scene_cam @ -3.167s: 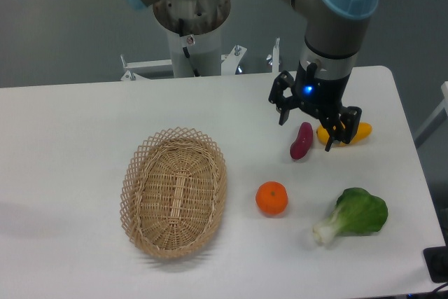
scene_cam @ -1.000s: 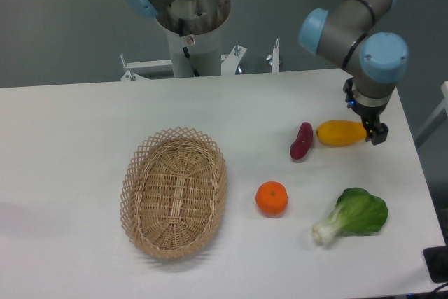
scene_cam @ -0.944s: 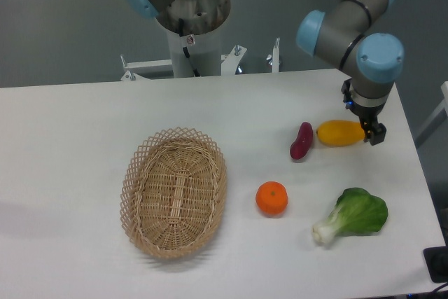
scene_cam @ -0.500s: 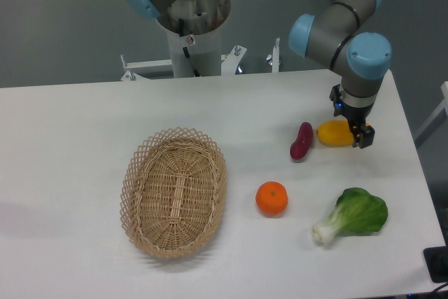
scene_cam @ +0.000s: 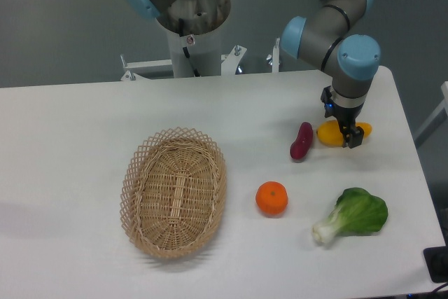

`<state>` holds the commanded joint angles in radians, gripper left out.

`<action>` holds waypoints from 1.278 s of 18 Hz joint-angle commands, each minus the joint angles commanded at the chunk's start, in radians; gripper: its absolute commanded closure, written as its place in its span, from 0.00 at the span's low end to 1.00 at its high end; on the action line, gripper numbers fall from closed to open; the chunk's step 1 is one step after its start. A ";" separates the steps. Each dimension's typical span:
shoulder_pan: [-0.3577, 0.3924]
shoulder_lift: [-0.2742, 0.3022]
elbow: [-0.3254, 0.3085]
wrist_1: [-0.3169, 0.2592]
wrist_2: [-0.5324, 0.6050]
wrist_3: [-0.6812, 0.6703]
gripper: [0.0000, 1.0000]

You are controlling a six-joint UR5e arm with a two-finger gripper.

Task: Pick up the mango from the table
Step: 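Close the gripper on the yellow mango, then lift the held mango and carry it toward the basket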

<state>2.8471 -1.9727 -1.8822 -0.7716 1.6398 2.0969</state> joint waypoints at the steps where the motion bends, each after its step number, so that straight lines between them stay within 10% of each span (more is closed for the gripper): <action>1: 0.000 0.000 0.003 0.000 0.000 0.002 0.38; 12: 0.005 0.011 0.069 -0.023 0.002 0.005 0.48; 23: -0.006 0.075 0.284 -0.333 -0.113 -0.096 0.48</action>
<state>2.8409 -1.8976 -1.5987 -1.1041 1.5265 2.0005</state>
